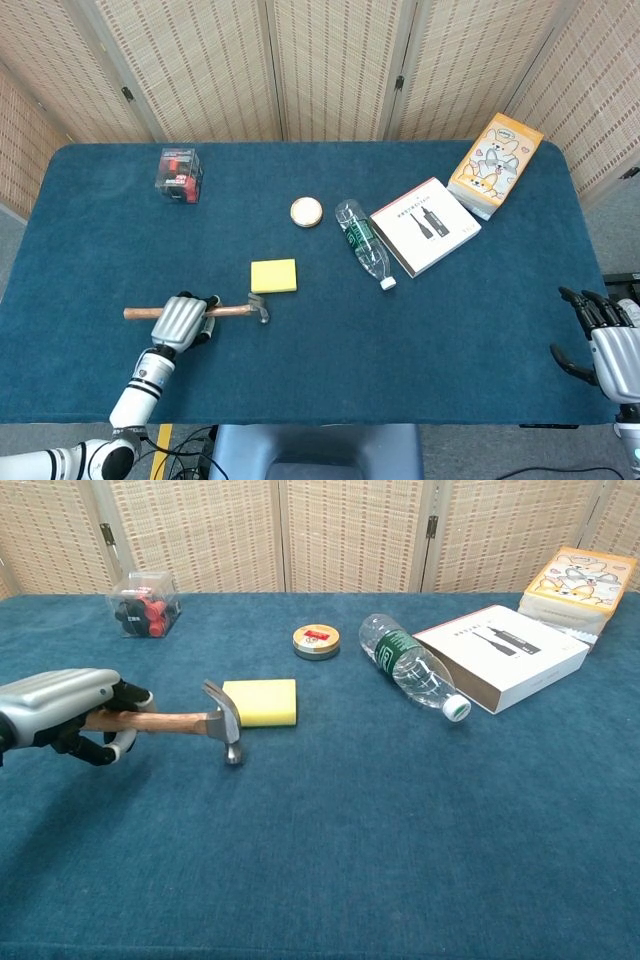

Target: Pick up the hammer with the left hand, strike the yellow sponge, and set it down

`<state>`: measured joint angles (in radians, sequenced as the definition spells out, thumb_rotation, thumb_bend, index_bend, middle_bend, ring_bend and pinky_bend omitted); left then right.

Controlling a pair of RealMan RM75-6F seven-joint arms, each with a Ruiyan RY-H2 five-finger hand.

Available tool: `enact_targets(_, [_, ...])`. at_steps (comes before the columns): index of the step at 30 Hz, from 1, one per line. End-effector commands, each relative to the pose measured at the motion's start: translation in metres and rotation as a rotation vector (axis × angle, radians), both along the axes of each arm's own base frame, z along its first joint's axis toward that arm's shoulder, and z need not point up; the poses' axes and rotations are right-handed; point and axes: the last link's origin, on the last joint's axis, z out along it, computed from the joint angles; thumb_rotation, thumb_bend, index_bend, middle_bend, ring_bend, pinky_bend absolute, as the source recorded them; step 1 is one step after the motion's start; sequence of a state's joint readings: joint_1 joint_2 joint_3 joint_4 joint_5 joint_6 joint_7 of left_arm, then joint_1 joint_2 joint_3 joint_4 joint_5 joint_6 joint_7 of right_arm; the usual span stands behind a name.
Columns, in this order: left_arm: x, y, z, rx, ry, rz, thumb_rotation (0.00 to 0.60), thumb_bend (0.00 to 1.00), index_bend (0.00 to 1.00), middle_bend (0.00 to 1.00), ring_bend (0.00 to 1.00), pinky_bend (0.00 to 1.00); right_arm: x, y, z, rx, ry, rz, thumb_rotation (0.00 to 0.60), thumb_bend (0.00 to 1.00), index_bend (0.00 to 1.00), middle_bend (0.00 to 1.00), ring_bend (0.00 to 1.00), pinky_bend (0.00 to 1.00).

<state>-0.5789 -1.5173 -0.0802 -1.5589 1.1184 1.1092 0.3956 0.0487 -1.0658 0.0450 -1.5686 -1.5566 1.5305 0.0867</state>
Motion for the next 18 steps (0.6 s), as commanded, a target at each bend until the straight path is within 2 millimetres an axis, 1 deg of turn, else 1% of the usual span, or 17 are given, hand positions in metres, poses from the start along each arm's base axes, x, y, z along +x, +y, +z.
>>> enact_targets(1, [0.0, 0.007, 0.006, 0.011, -0.035, -0.034, 0.6, 0.72, 0.67, 0.75, 0.6, 0.45, 0.001, 0.0, 0.0, -0.001, 0.001, 0.0, 0.6, 0.2, 0.12, 0.24, 0.14, 0.2])
enact_targets(8, [0.005, 0.017, 0.017, 0.024, -0.11, -0.099, 0.6, 0.74, 0.72, 0.8, 0.65, 0.5, 0.002, 0.002, 0.0, -0.002, 0.004, -0.001, 0.6, 0.2, 0.12, 0.24, 0.14, 0.2])
enact_targets(13, [0.015, 0.023, 0.023, 0.028, -0.178, -0.16, 0.6, 0.74, 0.74, 0.84, 0.71, 0.62, 0.004, 0.003, 0.0, -0.005, 0.008, -0.001, 0.6, 0.2, 0.12, 0.24, 0.14, 0.2])
enact_targets(18, [0.022, 0.031, 0.024, 0.035, -0.205, -0.219, 0.6, 0.75, 0.75, 0.86, 0.73, 0.64, 0.004, 0.005, 0.001, -0.012, 0.01, -0.004, 0.6, 0.2, 0.12, 0.24, 0.14, 0.2])
